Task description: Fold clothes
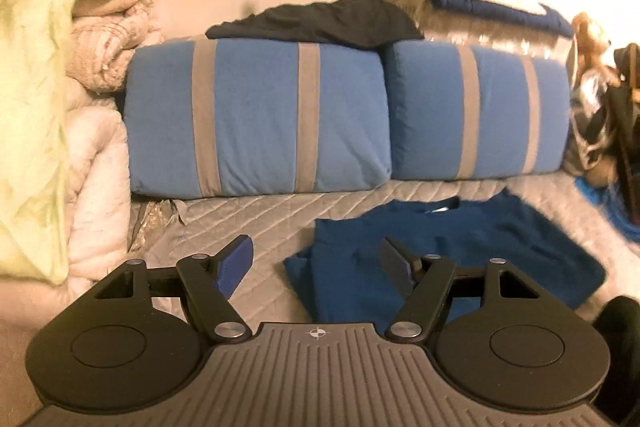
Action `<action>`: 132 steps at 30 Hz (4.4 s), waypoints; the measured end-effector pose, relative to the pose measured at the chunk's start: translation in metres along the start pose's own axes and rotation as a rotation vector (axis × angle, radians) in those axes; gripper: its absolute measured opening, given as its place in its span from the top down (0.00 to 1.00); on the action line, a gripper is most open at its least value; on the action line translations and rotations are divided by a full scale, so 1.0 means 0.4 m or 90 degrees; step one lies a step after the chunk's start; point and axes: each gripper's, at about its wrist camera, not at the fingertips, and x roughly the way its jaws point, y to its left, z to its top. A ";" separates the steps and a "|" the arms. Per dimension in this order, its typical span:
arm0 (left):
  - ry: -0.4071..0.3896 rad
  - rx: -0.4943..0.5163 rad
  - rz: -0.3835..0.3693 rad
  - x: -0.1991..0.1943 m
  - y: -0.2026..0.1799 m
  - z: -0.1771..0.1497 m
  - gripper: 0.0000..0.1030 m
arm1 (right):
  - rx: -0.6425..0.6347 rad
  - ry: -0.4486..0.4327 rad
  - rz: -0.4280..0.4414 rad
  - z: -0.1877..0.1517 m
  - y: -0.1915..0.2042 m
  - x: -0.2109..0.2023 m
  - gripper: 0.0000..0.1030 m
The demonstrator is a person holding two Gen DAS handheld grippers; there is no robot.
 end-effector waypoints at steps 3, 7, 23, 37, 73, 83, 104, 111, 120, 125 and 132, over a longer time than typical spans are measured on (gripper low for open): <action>-0.022 0.006 0.006 -0.076 -0.021 0.013 0.28 | -0.002 -0.008 -0.001 0.001 -0.023 -0.075 0.00; -0.026 -0.041 -0.031 -0.104 -0.025 -0.010 0.19 | 0.014 -0.005 0.002 -0.018 -0.050 -0.132 0.00; 0.028 -0.064 -0.096 0.082 -0.147 -0.240 0.19 | 0.224 0.145 0.127 -0.361 0.004 0.216 0.00; 0.069 -0.085 -0.119 0.158 -0.175 -0.296 0.19 | 0.469 0.222 0.228 -0.527 0.013 0.401 0.12; -0.022 -0.178 -0.095 0.114 -0.143 -0.352 0.19 | 0.204 0.042 0.278 -0.108 0.401 0.412 0.88; -0.015 -0.142 -0.025 0.026 -0.109 -0.411 0.19 | -0.006 0.028 0.442 0.024 0.917 0.502 0.87; -0.005 -0.214 -0.001 0.000 -0.034 -0.437 0.19 | -0.098 0.119 0.456 -0.112 1.133 0.585 0.36; 0.000 -0.227 0.000 0.012 -0.005 -0.426 0.19 | -0.175 0.013 0.376 -0.097 1.035 0.466 0.09; -0.011 -0.223 -0.011 0.057 0.011 -0.348 0.19 | -0.339 0.029 0.239 -0.211 0.943 0.462 0.05; -0.012 -0.240 -0.014 0.089 0.042 -0.300 0.19 | -0.381 0.019 0.147 -0.241 0.909 0.464 0.04; 0.042 -0.238 -0.051 0.197 0.047 -0.222 0.19 | -0.341 0.043 0.095 -0.230 0.844 0.469 0.04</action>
